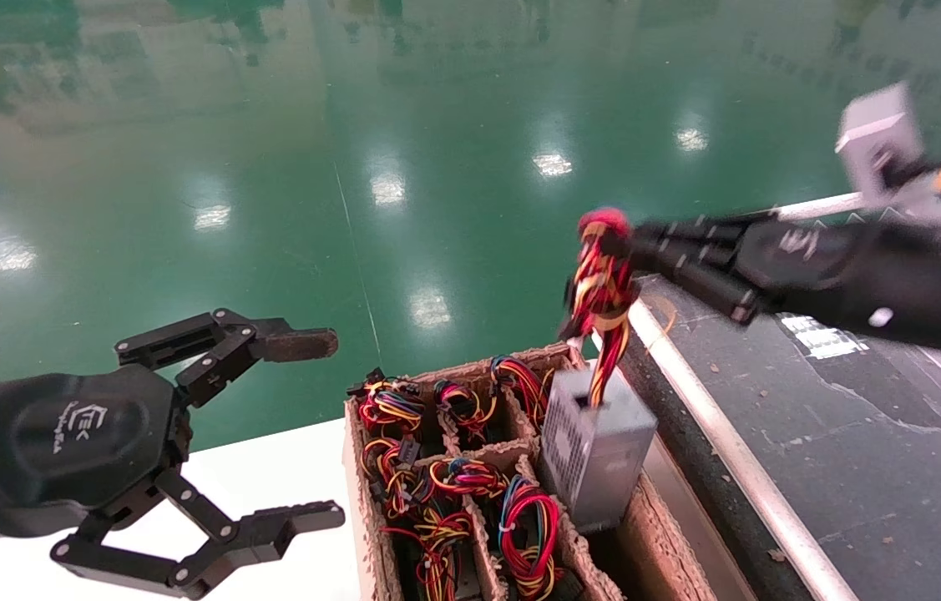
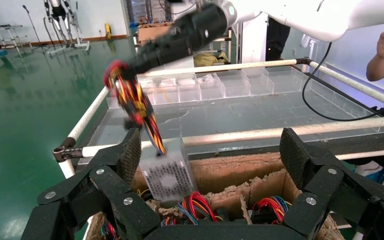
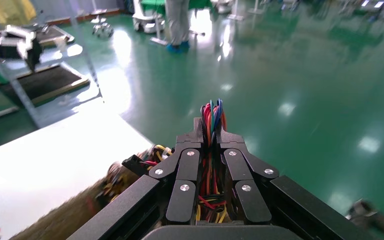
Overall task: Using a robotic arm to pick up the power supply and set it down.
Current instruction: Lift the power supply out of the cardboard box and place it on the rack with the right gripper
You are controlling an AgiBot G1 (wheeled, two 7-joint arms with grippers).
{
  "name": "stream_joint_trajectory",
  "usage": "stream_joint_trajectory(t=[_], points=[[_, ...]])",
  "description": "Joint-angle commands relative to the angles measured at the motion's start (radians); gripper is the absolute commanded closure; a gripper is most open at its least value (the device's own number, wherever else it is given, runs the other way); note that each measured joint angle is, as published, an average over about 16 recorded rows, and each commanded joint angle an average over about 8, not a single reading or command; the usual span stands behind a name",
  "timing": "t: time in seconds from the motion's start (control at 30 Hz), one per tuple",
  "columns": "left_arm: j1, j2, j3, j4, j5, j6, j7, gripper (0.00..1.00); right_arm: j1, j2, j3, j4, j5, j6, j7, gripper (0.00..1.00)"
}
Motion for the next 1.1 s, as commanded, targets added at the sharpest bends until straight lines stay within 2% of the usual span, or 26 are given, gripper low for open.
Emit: stream_joint_trajectory(t=[0.03,0.33,0.67,1.1], points=[[0.000,0.000,0.000,0.000,0.000,0.000,0.000,0.00,0.018,0.007,0.012,-0.008,0.010,0.001,-0.003,1.00],[0.000,0.000,0.000,0.000,0.000,0.000,0.000,0.00,0.147,0.000,0.029,-0.139,-0.012,0.004,-0.070,1.00],[0.000,0.000,0.000,0.000,0.000,0.000,0.000,0.00,0.299,-0.043,-0.001,-0.394,-0.122,0.053,-0.233,1.00],[0.000,0.000,0.000,0.000,0.000,0.000,0.000,0.00,0.395,-0.051,-0.040,-0.659,-0.207,0.047,-0.402,1.00]])
